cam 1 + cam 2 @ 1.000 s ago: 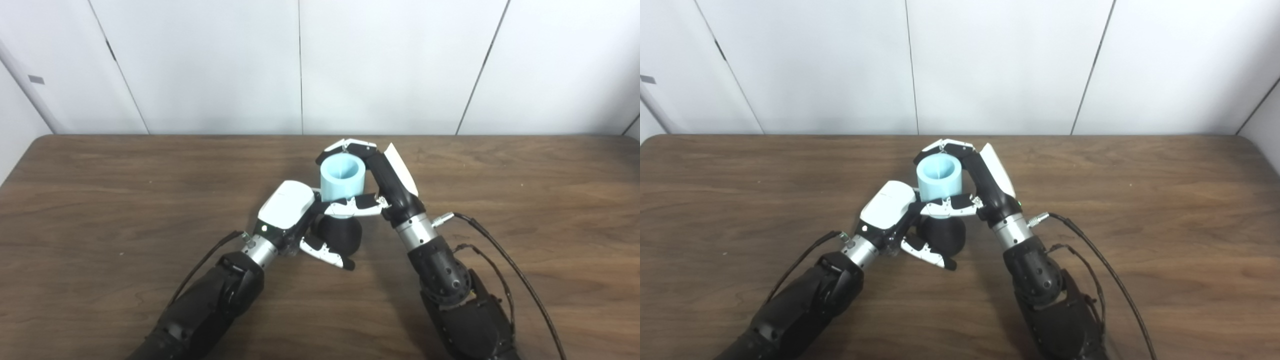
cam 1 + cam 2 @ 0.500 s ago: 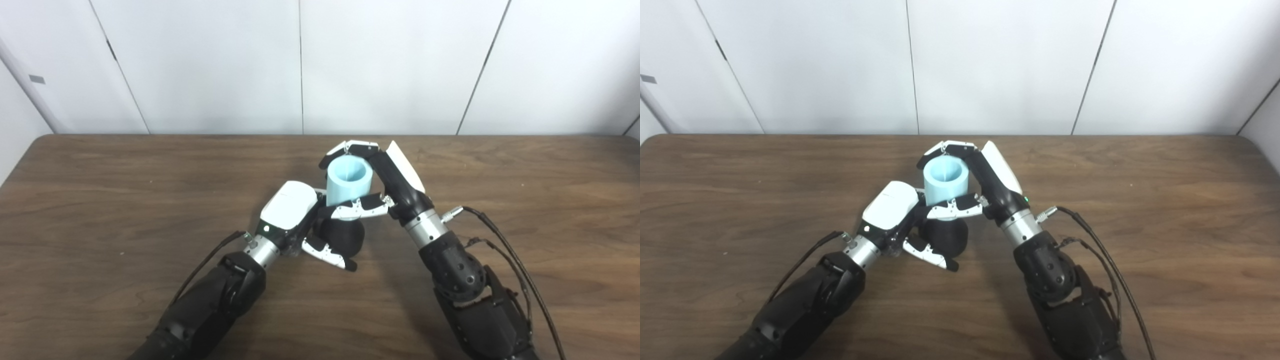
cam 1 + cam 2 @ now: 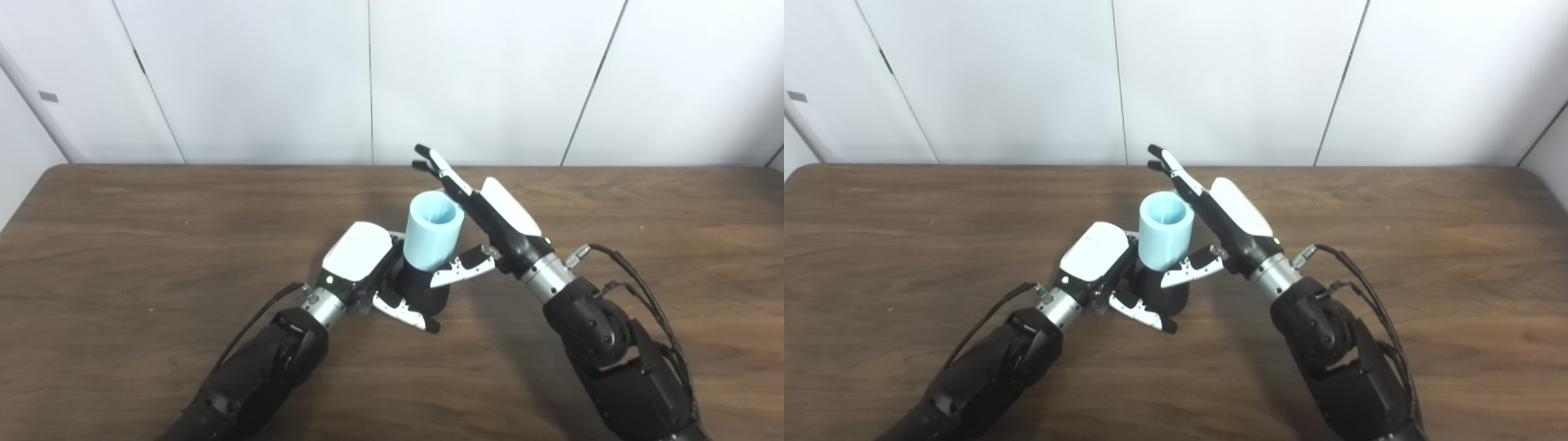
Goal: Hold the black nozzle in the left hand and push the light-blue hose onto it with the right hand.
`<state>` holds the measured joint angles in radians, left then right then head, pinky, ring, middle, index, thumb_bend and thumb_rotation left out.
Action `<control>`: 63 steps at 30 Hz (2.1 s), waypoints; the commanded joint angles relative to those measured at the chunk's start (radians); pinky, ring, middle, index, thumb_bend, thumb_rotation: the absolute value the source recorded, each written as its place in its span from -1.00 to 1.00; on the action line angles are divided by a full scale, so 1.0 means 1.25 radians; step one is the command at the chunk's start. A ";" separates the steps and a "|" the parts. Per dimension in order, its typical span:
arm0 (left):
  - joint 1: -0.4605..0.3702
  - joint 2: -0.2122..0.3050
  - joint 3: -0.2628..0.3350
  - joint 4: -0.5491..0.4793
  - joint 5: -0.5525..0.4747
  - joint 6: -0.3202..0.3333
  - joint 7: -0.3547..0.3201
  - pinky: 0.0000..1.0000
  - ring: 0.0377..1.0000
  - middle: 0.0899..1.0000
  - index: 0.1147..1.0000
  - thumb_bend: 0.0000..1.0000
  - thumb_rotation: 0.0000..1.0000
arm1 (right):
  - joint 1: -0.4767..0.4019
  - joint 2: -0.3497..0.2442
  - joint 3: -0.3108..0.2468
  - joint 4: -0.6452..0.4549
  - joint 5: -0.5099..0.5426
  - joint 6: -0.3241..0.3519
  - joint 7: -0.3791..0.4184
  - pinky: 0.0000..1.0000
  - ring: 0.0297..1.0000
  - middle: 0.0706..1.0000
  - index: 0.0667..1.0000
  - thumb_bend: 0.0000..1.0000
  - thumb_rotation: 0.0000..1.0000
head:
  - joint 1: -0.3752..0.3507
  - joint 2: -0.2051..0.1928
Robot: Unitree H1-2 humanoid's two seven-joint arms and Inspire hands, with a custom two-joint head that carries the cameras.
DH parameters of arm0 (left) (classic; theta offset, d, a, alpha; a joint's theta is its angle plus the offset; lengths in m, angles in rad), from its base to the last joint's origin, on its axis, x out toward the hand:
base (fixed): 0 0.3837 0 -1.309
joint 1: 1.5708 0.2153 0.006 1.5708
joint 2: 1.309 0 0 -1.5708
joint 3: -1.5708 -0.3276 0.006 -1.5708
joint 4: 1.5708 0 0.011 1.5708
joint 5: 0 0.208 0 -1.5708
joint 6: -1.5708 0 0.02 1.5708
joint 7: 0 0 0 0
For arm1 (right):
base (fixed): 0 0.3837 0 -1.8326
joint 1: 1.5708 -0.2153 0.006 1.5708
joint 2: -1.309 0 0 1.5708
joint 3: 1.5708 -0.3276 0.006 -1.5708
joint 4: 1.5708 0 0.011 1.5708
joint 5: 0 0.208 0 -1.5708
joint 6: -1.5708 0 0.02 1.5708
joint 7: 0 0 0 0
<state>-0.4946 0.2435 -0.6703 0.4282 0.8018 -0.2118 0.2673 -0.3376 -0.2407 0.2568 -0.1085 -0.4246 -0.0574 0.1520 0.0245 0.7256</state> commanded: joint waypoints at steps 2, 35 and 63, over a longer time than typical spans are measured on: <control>0.080 -0.013 -0.063 0.075 0.025 0.003 -0.113 -0.25 -0.10 -0.16 -0.17 0.06 -1.00 | -0.007 -0.005 -0.008 -0.027 -0.012 0.013 0.009 0.13 0.52 0.97 1.00 0.91 -0.68 | 0.002 0.002; 0.079 -0.010 -0.064 0.085 0.027 -0.001 -0.099 -0.29 -0.11 -0.16 -0.17 0.06 -1.00 | -0.111 -0.139 -0.080 -0.132 0.098 -0.041 0.146 1.00 1.00 1.00 1.00 1.00 -0.17 | 0.003 -0.001; 0.075 -0.009 -0.065 0.086 0.026 0.000 -0.103 -0.26 -0.09 -0.15 -0.17 0.05 -1.00 | -0.125 -0.202 0.028 -0.150 -0.106 -0.158 0.282 1.00 1.00 1.00 1.00 0.73 1.00 | 0.004 0.000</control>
<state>-0.5019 0.2430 -0.6772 0.4371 0.7982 -0.2151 0.2679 -0.4685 -0.4737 0.3024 -0.2749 -0.5550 -0.2432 0.5071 0.0291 0.7256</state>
